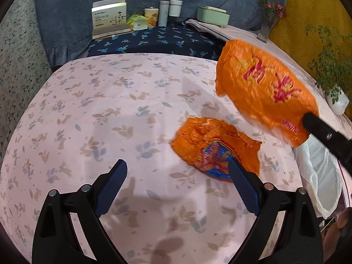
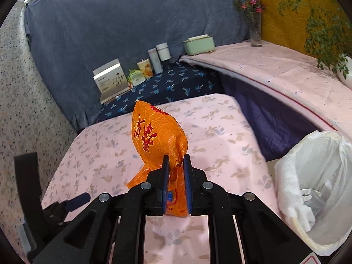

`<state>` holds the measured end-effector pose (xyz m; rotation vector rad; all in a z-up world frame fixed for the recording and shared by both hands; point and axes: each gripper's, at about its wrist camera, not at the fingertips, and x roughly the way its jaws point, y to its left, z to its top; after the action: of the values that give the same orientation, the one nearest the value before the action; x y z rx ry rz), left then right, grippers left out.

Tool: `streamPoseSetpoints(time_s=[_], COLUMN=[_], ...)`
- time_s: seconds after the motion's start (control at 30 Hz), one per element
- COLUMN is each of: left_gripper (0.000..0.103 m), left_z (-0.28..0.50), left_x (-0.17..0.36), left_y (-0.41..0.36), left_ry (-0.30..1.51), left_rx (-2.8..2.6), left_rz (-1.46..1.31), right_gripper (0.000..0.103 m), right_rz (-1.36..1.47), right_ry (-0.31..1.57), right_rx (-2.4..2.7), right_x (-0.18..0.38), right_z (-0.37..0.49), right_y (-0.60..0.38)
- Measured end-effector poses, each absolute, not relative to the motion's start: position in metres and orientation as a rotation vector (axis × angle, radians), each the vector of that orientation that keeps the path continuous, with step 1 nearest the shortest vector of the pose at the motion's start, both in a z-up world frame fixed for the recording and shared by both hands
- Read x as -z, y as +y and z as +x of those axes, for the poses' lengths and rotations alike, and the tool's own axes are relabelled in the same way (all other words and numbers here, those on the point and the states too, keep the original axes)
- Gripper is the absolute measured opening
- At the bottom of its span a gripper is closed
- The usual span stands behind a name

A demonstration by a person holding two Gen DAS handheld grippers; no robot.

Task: Collect trash
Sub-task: 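Grasp the crumpled orange packet with the right tool and lift it, then grasp the blue-printed orange packet with the left tool while the right tool holds its packet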

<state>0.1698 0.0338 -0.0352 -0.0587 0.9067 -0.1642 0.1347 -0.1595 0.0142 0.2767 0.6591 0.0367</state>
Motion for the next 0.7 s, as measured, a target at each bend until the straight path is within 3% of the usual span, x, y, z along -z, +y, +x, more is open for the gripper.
streamPoseSetpoints(time_s=[0.53, 0.57, 0.67, 0.7], left_gripper=[0.088, 0.085, 0.058, 0.055], left_z=[0.213, 0.215, 0.219, 0.217], left_x=[0.069, 0.071, 0.081, 0.081], left_y=[-0.004, -0.004, -0.007, -0.01], left_ry=[0.98, 0.982, 1.021, 1.007], left_rx=[0.108, 0.103, 0.133, 0.127], left_rz=[-0.103, -0.105, -0.117, -0.096], right_gripper=[0.012, 0.012, 0.012, 0.012], right_rz=[0.355, 0.359, 0.369, 0.373], right_ry=[0.692, 0.694, 0.703, 0.707], right_rx=[0.077, 0.078, 0.079, 0.079], right_x=[0.015, 0.017, 0.023, 0.025], right_z=[0.118, 0.118, 0.118, 0.118], right_y=[-0.223, -0.225, -0.228, -0.229])
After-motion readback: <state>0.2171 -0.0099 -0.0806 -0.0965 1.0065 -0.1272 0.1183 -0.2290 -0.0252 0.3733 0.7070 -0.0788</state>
